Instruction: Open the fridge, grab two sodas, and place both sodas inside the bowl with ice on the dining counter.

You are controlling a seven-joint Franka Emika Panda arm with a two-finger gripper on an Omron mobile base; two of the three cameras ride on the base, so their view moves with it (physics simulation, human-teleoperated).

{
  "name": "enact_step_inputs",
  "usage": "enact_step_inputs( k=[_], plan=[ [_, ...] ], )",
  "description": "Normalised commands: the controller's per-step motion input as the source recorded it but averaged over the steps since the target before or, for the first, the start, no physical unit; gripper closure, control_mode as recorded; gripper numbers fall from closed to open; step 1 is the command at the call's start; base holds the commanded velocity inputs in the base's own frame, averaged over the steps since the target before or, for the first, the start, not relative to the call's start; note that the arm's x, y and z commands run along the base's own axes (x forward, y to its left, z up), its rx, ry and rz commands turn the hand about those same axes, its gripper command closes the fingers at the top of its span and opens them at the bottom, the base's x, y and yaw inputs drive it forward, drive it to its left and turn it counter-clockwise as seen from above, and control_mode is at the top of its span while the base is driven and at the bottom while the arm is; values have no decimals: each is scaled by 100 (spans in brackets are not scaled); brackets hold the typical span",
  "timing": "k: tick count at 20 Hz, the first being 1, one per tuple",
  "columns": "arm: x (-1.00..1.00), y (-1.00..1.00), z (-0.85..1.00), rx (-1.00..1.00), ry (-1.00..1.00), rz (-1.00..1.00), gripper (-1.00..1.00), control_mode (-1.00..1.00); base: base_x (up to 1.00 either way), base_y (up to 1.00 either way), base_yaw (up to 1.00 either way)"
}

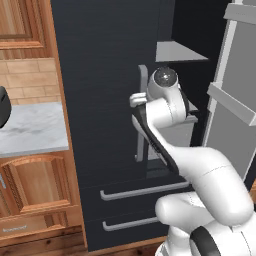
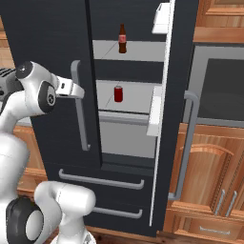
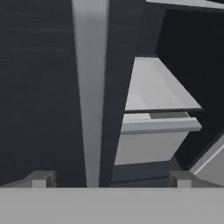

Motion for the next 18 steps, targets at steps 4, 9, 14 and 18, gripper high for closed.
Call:
enact_step_inputs(
  k=[4,9,14,18],
  plan=[
    [45,16,-6,1,1,1,-100,-100,0,0,0],
    [47,18,-12,5,-2,3,-100,-100,0,0,0],
    [51,1,-12,6,-3,4,-100,-100,0,0,0],
    [38,0,-9,4,-2,1,-100,-100,0,0,0]
  ],
)
